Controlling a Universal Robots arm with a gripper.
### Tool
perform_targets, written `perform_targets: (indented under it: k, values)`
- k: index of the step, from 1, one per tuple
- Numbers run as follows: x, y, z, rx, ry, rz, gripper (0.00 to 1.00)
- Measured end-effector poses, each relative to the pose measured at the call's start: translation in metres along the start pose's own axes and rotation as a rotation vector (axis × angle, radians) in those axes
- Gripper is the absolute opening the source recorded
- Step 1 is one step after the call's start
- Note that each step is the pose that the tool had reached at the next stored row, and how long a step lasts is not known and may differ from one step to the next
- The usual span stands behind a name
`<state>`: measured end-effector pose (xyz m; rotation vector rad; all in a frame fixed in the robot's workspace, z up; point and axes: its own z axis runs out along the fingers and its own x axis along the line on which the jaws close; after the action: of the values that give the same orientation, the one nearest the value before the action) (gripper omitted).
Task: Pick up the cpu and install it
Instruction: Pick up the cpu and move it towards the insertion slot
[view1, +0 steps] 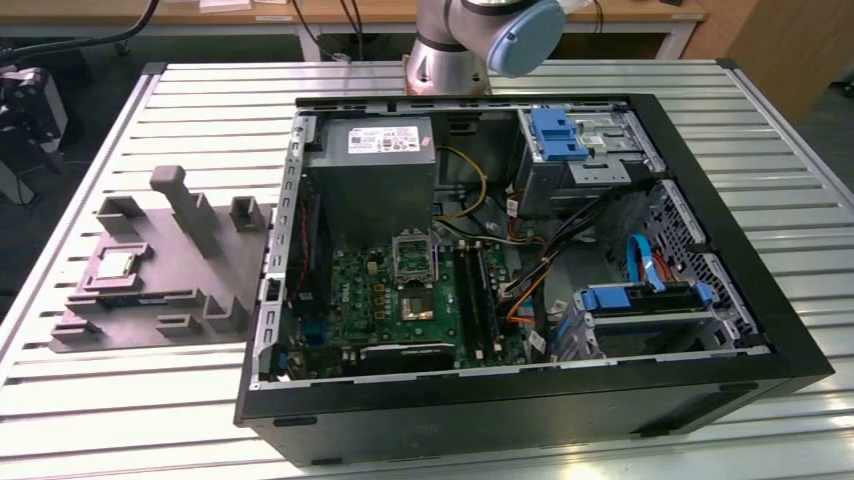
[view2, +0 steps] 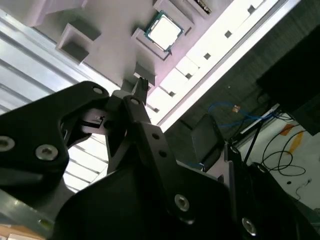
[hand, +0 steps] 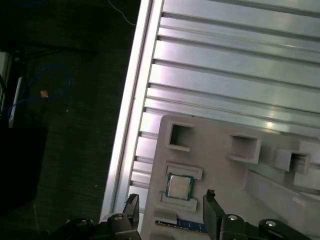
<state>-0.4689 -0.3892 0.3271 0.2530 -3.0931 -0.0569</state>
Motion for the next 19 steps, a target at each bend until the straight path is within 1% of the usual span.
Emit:
perform_targets:
  k: [4,9,10,13,17,19]
  values:
    - [-0.001,-0.0004,0.0048,0.0,0.0001,0.003,0.62]
    - [-0.001,-0.0004,0.0053,0.0001,0.0001,0.004,0.62]
    - [-0.0009,-0.0005,0.0055,0.0004,-0.0024,0.004,0.62]
    - [-0.0011,-0.0005,0.0072,0.0017,-0.0134,0.013,0.62]
    - [-0.0012,-0.0006,0.0114,0.0007,-0.0159,0.059,0.62]
    - [-0.0013,-0.0008,0.0149,0.0004,-0.0166,0.066,0.62]
